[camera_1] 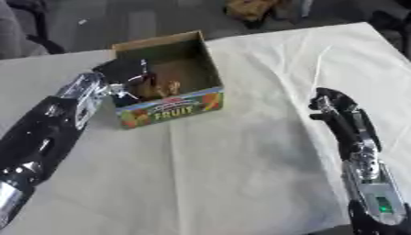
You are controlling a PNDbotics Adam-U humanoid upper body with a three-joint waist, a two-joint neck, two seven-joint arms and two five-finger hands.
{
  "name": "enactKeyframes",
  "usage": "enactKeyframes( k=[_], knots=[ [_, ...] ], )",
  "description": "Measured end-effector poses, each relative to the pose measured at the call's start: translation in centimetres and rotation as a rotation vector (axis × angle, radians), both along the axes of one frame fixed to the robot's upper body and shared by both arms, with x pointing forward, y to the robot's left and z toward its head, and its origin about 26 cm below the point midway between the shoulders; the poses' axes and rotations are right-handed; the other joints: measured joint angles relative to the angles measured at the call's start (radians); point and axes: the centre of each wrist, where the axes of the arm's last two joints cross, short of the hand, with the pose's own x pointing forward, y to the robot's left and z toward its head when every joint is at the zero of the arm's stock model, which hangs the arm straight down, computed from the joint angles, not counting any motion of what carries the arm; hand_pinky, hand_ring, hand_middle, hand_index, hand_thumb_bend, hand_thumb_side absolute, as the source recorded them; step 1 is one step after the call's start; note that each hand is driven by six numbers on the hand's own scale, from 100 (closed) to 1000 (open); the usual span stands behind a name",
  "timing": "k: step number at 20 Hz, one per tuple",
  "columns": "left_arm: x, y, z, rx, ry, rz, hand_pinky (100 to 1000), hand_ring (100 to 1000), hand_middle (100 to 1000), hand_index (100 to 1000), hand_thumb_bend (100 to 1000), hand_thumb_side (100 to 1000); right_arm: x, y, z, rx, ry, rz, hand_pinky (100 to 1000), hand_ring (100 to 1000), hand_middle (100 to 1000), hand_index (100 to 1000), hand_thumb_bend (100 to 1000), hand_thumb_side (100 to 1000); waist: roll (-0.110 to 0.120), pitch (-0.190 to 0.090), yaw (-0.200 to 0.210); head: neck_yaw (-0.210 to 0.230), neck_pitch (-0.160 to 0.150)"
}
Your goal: Pick up objects on the table and place them in the box.
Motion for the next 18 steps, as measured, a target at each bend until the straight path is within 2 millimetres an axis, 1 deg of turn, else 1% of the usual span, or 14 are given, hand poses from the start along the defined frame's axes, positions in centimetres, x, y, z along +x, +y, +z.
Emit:
enactKeyframes(
  k=[1,2,3,4,5,6,8,11,12,13,14,15,17,18],
  knots=[
    [0.0,0.0,0.0,0.01,0.015,0.002,630,694,703,803,713,460,0.0,0.0,0.0,0.0,0.0,0.0,658,711,614,785,100,583,0.0,-0.001,0.0,-0.001,0.0],
    [0.0,0.0,0.0,0.019,0.03,0.004,675,755,767,830,824,481,0.0,0.0,0.0,0.0,0.0,0.0,658,711,614,785,100,583,0.0,-0.002,0.0,-0.001,0.0],
    [0.0,0.0,0.0,0.027,0.046,0.004,675,755,767,830,824,481,0.0,0.0,0.0,0.0,0.0,0.0,658,711,614,785,100,583,0.0,-0.003,0.0,-0.002,0.0],
    [0.0,0.0,0.0,0.035,0.062,0.003,705,791,804,845,862,480,0.0,0.0,0.0,0.0,0.0,0.0,658,711,614,785,100,581,0.0,-0.004,0.001,-0.003,0.0],
    [0.0,0.0,0.1,0.041,0.075,0.002,713,800,813,848,861,477,0.0,0.0,0.0,0.0,0.0,0.0,658,711,614,785,100,581,0.0,-0.005,0.002,-0.004,0.0],
    [0.0,0.0,0.2,0.046,0.087,0.0,745,835,842,860,855,428,0.0,0.0,0.0,0.0,0.0,0.0,658,711,614,785,100,579,0.0,-0.006,0.003,-0.005,0.0],
    [-0.1,0.0,0.6,0.036,0.093,-0.005,753,845,848,862,855,470,0.0,0.0,0.0,0.0,0.0,0.0,659,711,614,785,100,577,0.0,-0.008,0.008,-0.006,0.0],
    [-0.2,0.4,1.5,-0.004,0.082,-0.01,753,845,848,862,855,470,0.0,0.0,0.0,0.0,0.0,0.0,659,711,614,785,100,577,0.0,-0.01,0.012,-0.008,0.0],
    [-0.2,0.5,1.7,-0.015,0.08,-0.01,739,828,829,852,858,453,0.0,0.0,0.0,0.0,0.0,0.0,658,711,614,785,100,576,0.0,-0.01,0.013,-0.008,0.0],
    [-0.3,0.4,2.0,-0.03,0.075,-0.015,739,828,829,852,858,453,0.0,0.0,0.0,0.0,0.0,-0.001,658,711,614,785,100,576,0.0,-0.012,0.015,-0.009,0.0],
    [-0.3,0.5,2.5,-0.049,0.064,-0.021,729,817,816,844,849,403,0.0,0.0,0.0,0.0,0.0,-0.001,658,711,614,785,100,577,0.0,-0.015,0.02,-0.01,0.0],
    [-0.4,0.6,3.0,-0.069,0.046,-0.029,729,817,816,844,849,403,0.0,-0.1,0.0,0.0,0.001,-0.002,658,711,614,785,100,577,0.0,-0.018,0.025,-0.012,0.0],
    [-0.6,1.0,4.3,-0.11,-0.006,-0.047,722,808,806,840,813,368,-0.1,-0.1,-0.1,0.001,0.002,-0.004,658,711,614,785,100,576,0.0,-0.022,0.033,-0.015,0.001],
    [-0.8,1.2,4.9,-0.132,-0.033,-0.058,715,800,797,836,784,336,-0.1,-0.2,-0.2,0.001,0.004,-0.006,658,711,614,785,100,576,0.0,-0.022,0.034,-0.016,0.001]
  ],
)
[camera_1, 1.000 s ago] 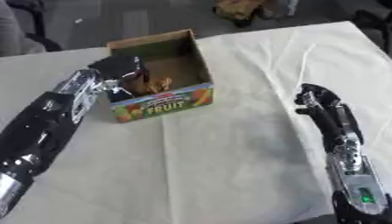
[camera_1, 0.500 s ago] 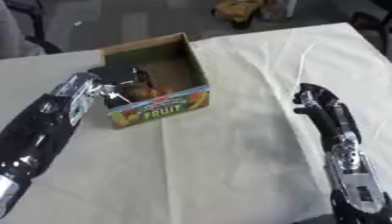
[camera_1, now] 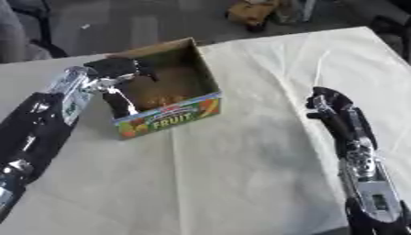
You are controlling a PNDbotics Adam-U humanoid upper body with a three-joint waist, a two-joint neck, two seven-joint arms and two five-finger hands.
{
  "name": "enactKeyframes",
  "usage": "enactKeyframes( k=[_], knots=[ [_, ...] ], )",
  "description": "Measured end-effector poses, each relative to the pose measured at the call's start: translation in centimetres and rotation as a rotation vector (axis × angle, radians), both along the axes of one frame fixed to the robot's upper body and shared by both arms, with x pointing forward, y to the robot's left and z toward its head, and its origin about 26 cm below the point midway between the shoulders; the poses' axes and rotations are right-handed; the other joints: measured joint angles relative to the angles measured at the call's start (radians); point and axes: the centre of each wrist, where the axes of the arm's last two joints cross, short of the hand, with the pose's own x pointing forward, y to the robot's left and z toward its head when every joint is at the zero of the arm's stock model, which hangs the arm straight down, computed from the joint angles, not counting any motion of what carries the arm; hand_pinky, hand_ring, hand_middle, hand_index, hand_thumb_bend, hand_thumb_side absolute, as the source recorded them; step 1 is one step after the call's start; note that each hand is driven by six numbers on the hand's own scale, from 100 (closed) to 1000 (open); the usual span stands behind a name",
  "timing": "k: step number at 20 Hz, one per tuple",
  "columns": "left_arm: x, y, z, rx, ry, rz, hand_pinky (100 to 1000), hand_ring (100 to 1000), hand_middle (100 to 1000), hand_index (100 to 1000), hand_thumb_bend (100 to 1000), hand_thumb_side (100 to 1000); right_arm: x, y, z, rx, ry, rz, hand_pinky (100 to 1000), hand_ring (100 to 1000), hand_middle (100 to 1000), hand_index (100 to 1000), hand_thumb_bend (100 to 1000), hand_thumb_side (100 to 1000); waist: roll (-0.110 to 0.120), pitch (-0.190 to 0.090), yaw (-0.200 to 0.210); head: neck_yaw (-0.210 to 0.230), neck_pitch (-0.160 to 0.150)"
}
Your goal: Pick up objects on the table and place them in the box.
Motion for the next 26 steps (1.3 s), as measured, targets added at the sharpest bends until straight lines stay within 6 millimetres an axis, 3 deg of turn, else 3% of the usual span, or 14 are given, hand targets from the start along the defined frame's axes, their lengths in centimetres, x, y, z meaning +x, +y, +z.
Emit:
enactKeyframes(
  k=[5,8,9,10,14,22,26],
  knots=[
    [-1.3,0.9,1.2,-0.123,-0.112,-0.046,685,763,752,808,648,202,-0.1,-0.2,-0.1,0.001,0.002,-0.007,658,711,613,785,100,573,0.0,-0.005,0.016,-0.012,0.0],
    [-2.4,1.9,1.1,-0.218,-0.17,-0.056,660,737,713,788,487,140,-0.2,-0.4,-0.3,0.003,0.005,-0.017,658,711,613,785,100,572,-0.003,-0.007,0.03,-0.02,0.001],
    [-2.8,2.2,0.9,-0.254,-0.187,-0.056,654,728,708,782,343,255,-0.2,-0.5,-0.4,0.004,0.007,-0.022,658,711,613,785,100,567,-0.005,-0.009,0.035,-0.024,0.002],
    [-3.3,2.7,0.6,-0.293,-0.203,-0.052,650,723,695,777,387,145,-0.3,-0.6,-0.4,0.005,0.008,-0.026,658,711,613,785,100,570,-0.007,-0.012,0.041,-0.025,0.002],
    [-5.3,4.0,-0.7,-0.453,-0.263,-0.024,632,703,672,763,255,212,-0.5,-1.1,-0.8,0.004,0.016,-0.045,658,711,613,785,100,569,-0.014,-0.018,0.066,-0.03,0.01],
    [-9.7,4.6,-4.1,-0.711,-0.32,0.062,605,677,653,753,138,341,-0.8,-1.7,-0.8,0.005,0.013,-0.068,659,712,614,786,100,564,-0.025,-0.018,0.095,-0.033,0.012],
    [-11.9,4.3,-6.7,-0.842,-0.297,0.14,594,664,642,744,119,415,-1.1,-2.0,-0.7,0.004,0.006,-0.074,660,712,614,786,100,558,-0.025,-0.028,0.108,-0.024,0.025]
  ],
)
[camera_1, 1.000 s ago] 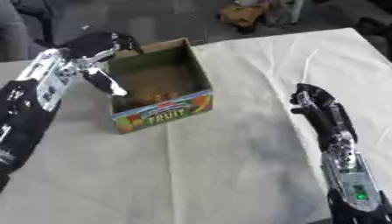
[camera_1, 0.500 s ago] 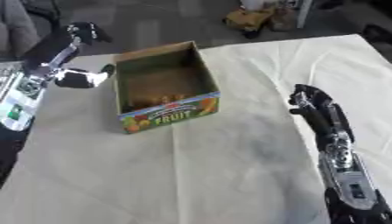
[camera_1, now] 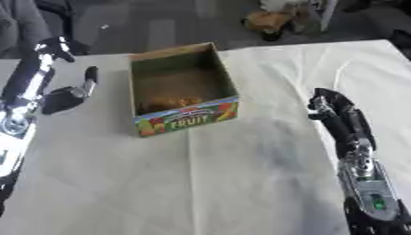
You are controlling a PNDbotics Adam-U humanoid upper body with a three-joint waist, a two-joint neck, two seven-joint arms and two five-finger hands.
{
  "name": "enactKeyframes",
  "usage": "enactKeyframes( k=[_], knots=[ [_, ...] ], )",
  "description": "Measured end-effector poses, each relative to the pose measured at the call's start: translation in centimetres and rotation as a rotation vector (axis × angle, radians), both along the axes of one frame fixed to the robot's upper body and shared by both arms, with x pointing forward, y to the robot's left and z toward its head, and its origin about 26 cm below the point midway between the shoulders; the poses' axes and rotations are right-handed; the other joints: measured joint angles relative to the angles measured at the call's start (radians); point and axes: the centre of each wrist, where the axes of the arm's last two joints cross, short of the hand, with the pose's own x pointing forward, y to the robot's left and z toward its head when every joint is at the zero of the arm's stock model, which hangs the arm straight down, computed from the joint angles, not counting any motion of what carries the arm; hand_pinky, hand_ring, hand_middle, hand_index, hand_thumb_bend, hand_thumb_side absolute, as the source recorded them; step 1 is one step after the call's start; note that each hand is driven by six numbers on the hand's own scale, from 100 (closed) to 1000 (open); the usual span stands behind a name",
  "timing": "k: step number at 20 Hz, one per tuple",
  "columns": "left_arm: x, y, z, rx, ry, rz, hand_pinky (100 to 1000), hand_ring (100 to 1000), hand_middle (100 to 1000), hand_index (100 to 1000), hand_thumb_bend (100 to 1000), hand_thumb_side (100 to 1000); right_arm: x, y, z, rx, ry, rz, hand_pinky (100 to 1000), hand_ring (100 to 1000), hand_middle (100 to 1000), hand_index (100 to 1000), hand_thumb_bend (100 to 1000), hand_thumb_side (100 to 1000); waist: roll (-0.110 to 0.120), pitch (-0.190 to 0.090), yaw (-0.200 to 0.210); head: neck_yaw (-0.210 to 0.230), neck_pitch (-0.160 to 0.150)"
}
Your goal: Pick up objects on the table and place them in the box.
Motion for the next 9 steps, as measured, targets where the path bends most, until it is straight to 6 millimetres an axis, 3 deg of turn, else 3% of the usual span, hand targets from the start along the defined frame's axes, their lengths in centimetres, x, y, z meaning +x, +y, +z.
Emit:
enactKeyframes(
  k=[5,9],
  knots=[
    [-2.0,-1.1,-2.4,-0.165,0.046,0.036,600,678,657,750,156,484,-0.2,0.0,0.1,0.0,-0.007,0.0,660,712,614,786,100,552,-0.001,-0.002,0.008,0.006,0.009],
    [-2.9,-1.4,-3.2,-0.262,0.072,0.028,600,680,659,751,175,514,-0.3,0.0,0.4,0.0,-0.016,0.001,660,712,614,786,100,552,-0.001,-0.003,0.013,0.01,0.014]
  ],
)
